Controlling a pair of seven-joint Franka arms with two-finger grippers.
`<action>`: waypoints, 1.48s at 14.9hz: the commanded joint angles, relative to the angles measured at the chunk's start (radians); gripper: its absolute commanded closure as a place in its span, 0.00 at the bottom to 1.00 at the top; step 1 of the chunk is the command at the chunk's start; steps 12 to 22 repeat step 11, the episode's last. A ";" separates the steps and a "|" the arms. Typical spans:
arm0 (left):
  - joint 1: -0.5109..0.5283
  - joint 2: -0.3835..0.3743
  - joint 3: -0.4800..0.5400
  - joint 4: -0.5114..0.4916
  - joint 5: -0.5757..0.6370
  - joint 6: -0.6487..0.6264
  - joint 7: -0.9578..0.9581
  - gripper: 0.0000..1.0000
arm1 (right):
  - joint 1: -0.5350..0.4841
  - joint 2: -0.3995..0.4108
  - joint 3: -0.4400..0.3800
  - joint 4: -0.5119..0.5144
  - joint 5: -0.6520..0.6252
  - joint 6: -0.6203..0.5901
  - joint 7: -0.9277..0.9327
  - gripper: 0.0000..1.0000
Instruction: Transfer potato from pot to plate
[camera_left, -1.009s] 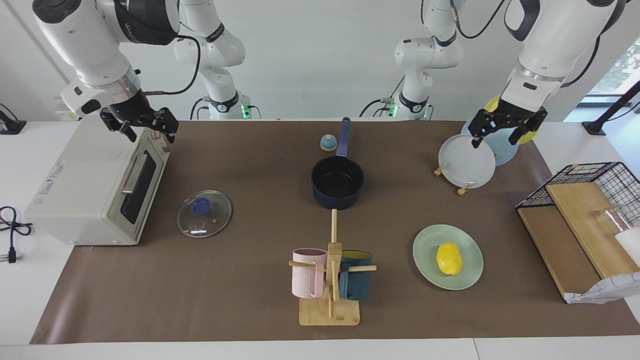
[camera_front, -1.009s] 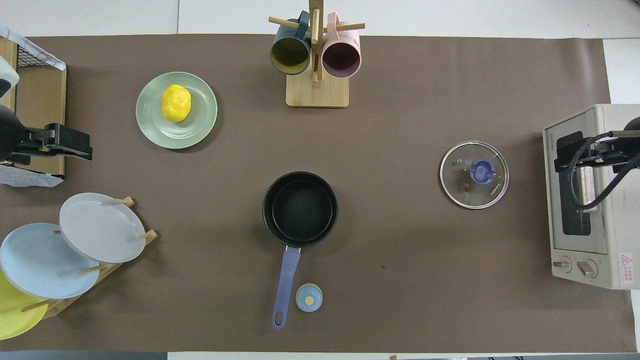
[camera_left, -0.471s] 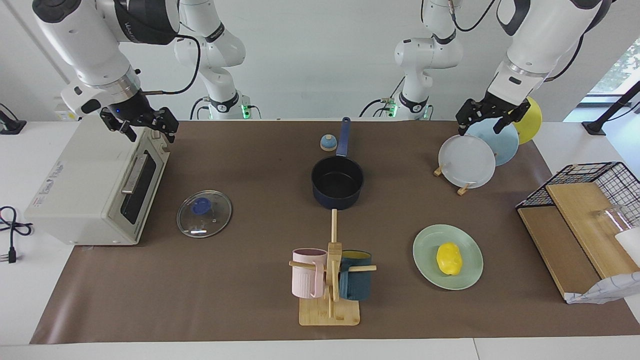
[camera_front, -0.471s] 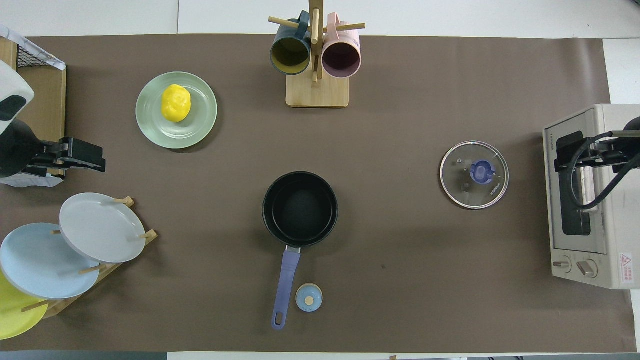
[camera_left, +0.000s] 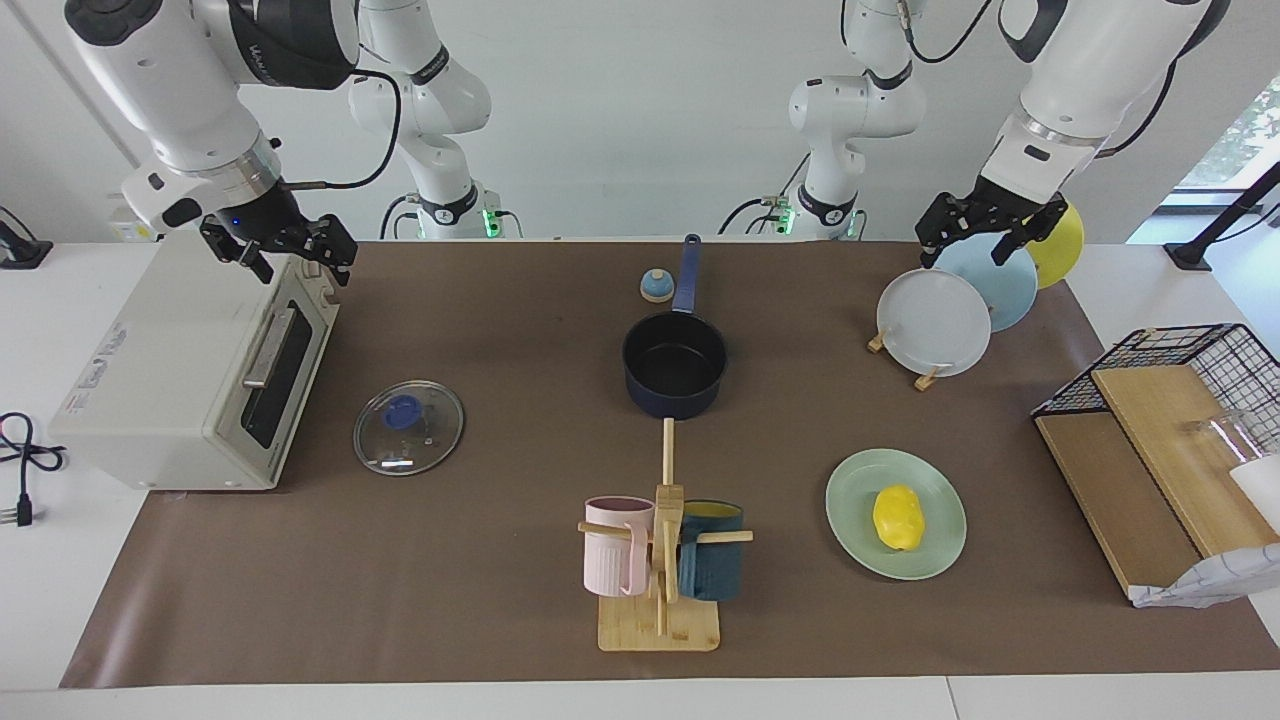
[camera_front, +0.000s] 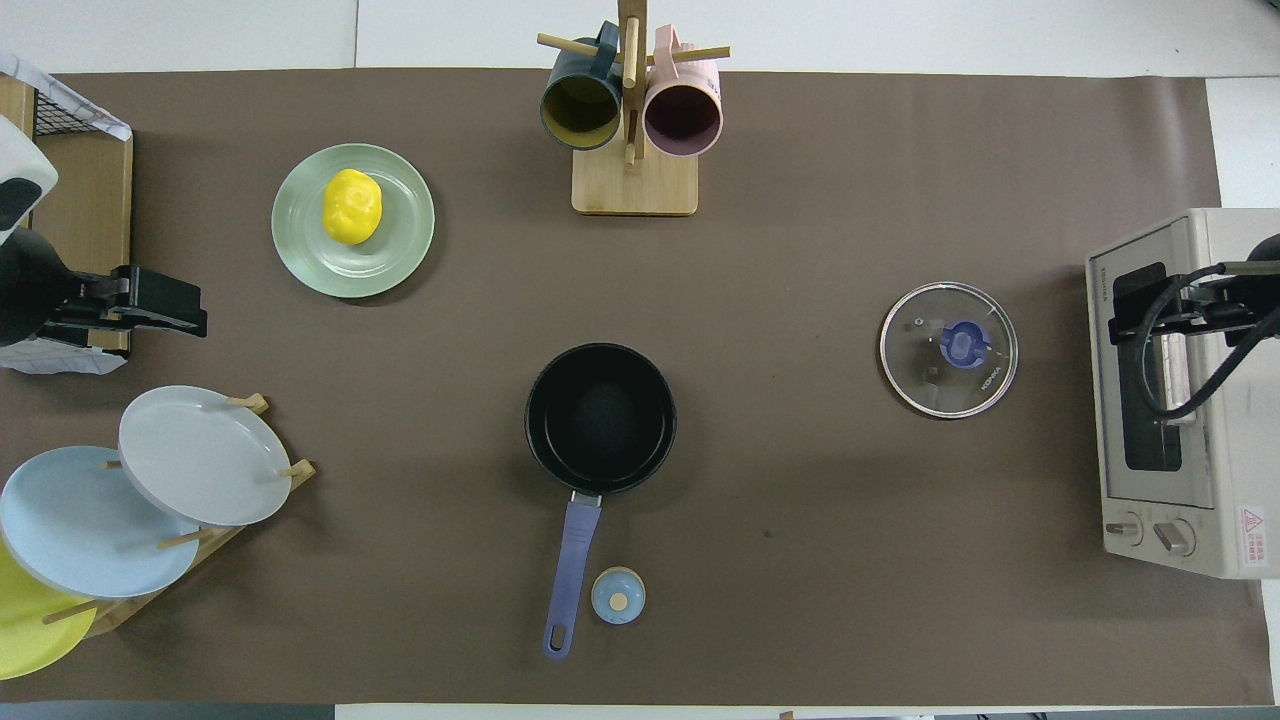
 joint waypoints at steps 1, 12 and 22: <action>0.029 -0.002 -0.013 -0.003 -0.007 -0.015 0.019 0.00 | -0.019 -0.013 0.011 -0.011 0.012 0.005 0.008 0.00; 0.043 -0.002 -0.013 -0.004 -0.007 -0.012 0.021 0.00 | -0.019 -0.012 0.013 -0.011 0.012 0.005 0.008 0.00; 0.043 -0.002 -0.013 -0.004 -0.007 -0.012 0.021 0.00 | -0.019 -0.012 0.013 -0.011 0.012 0.005 0.008 0.00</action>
